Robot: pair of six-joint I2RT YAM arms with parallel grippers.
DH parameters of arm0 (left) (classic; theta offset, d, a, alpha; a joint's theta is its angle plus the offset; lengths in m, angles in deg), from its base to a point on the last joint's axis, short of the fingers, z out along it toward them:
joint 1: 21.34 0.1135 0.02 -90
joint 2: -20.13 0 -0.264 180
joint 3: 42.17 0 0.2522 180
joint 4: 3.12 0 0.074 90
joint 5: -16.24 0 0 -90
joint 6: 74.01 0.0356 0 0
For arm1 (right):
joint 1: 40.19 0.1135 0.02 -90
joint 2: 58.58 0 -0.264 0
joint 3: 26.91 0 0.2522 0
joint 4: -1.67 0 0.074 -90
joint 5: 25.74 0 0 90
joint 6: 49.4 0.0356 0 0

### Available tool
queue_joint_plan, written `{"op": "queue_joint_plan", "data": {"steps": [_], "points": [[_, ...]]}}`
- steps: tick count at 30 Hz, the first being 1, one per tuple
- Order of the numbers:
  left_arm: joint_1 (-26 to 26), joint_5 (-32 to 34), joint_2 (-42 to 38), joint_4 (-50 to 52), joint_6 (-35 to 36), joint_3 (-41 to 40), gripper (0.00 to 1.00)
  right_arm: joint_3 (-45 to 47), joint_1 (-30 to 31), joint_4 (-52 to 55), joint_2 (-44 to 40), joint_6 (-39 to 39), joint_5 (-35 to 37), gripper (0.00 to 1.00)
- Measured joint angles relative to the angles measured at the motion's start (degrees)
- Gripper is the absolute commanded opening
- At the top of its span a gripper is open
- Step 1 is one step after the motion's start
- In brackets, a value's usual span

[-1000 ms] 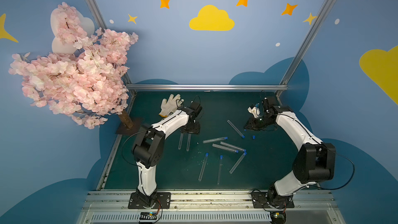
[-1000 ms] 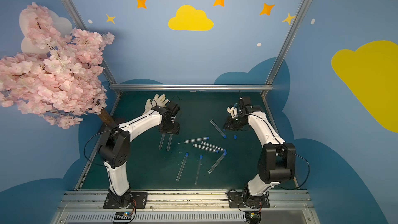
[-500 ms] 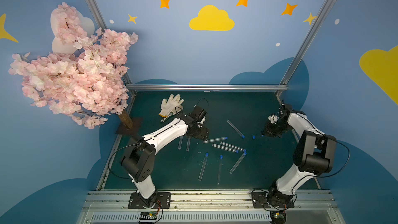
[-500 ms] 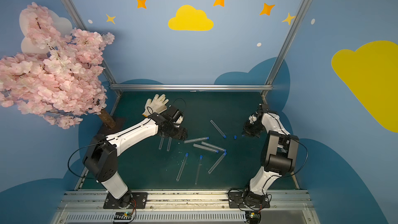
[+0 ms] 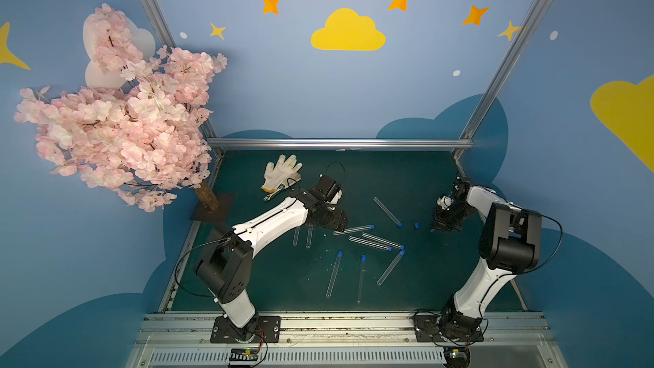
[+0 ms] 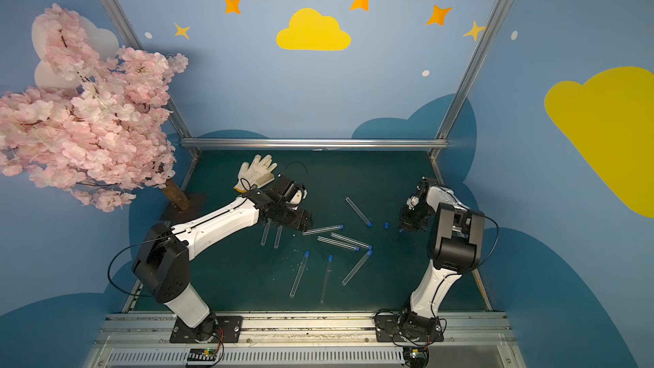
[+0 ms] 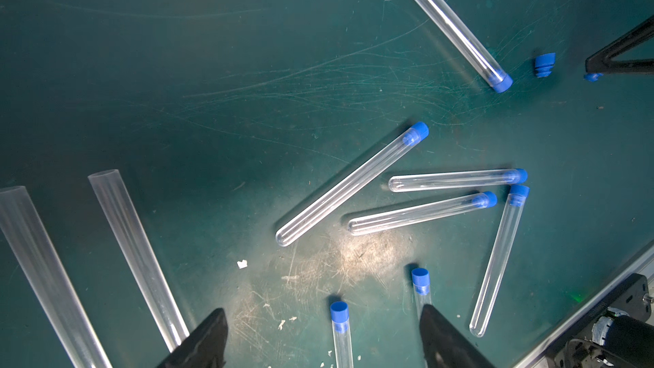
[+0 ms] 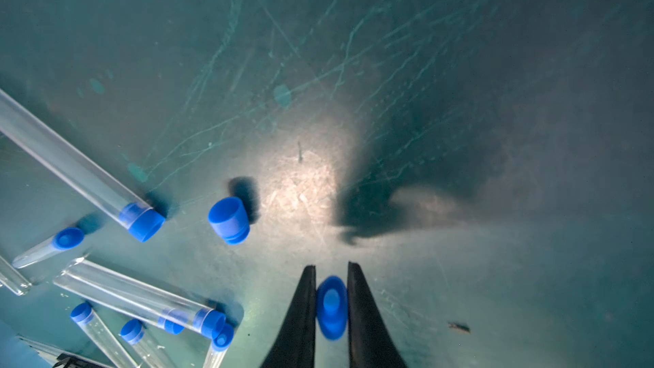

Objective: Remove stoppers from test tubes
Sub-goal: Place the stopper at the center of the board.

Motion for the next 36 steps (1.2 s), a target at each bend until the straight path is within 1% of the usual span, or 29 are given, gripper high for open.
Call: {"op": "queue_joint_plan", "data": {"steps": [4,9,19,26,36], "points": [[0.0,-0.3,-0.1,-0.1,0.0,-1.3,0.85,0.0,0.3,-0.1,0.8,-0.5,0.0,0.00],[-0.1,-0.4,-0.2,-0.1,0.0,-2.3,0.85,0.0,1.5,-0.2,1.8,-1.0,0.3,0.05],[-0.1,-0.4,-1.3,0.0,-0.5,-3.2,0.85,-0.1,2.1,-0.5,2.4,-1.0,0.3,0.22],[-0.1,-0.4,-1.7,0.0,-0.5,-3.2,0.86,-0.2,2.2,-0.4,2.4,-0.9,-0.7,0.37],[-0.1,-0.4,-3.0,0.3,-0.7,-3.5,0.86,-0.2,2.2,-0.9,1.7,-0.7,-1.2,0.50]]}}
